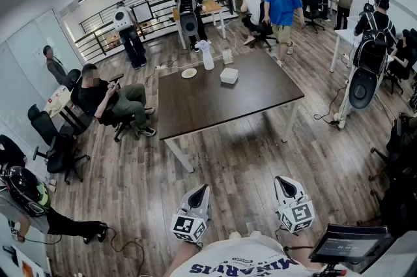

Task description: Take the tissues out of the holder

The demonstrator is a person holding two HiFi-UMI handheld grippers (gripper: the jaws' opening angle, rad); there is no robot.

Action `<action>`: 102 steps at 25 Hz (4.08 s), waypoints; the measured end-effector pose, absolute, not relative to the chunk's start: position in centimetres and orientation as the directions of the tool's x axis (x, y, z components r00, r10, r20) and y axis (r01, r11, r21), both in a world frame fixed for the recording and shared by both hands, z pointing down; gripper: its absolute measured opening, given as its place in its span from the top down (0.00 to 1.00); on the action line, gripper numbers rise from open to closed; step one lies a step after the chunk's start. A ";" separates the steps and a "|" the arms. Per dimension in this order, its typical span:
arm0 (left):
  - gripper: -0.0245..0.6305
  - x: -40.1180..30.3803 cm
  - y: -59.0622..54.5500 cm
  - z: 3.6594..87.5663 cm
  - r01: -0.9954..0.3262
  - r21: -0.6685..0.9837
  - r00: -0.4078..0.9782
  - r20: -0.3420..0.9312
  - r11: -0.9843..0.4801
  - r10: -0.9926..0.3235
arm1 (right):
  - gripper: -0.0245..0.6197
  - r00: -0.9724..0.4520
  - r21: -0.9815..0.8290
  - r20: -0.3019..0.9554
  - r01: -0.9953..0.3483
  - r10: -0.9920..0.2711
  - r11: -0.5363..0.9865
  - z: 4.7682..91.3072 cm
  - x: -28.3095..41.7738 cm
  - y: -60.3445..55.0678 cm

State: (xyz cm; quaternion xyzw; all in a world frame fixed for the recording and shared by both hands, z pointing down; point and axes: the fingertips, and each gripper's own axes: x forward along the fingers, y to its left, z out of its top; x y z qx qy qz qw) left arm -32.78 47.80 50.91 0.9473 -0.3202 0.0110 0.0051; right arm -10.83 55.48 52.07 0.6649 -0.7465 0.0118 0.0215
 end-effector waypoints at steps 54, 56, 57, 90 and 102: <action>0.96 -20.4 37.1 55.1 -0.586 0.070 0.810 0.075 -0.807 -0.581 | 0.95 -0.040 -0.040 0.121 -0.999 -0.992 0.035 56.4 2.4 46.5; 0.96 -20.2 35.2 55.4 -0.584 0.075 0.811 0.082 -0.808 -0.579 | 0.95 -0.028 -0.033 0.126 -0.999 -0.992 0.024 56.3 2.9 44.7; 0.96 -20.1 34.3 55.6 -0.583 0.077 0.812 0.087 -0.809 -0.577 | 0.95 -0.024 -0.032 0.131 -0.999 -0.991 0.020 56.4 3.2 43.7; 0.96 -21.6 9.2 57.3 -0.520 0.089 0.854 0.076 -0.849 -0.515 | 0.95 -0.007 -0.008 0.175 -1.000 -0.985 0.006 55.2 0.1 18.3; 0.96 -15.6 0.3 55.9 -0.600 0.054 0.799 0.078 -0.798 -0.596 | 0.95 -0.090 -0.035 0.130 -0.996 -0.987 0.087 55.5 7.6 5.8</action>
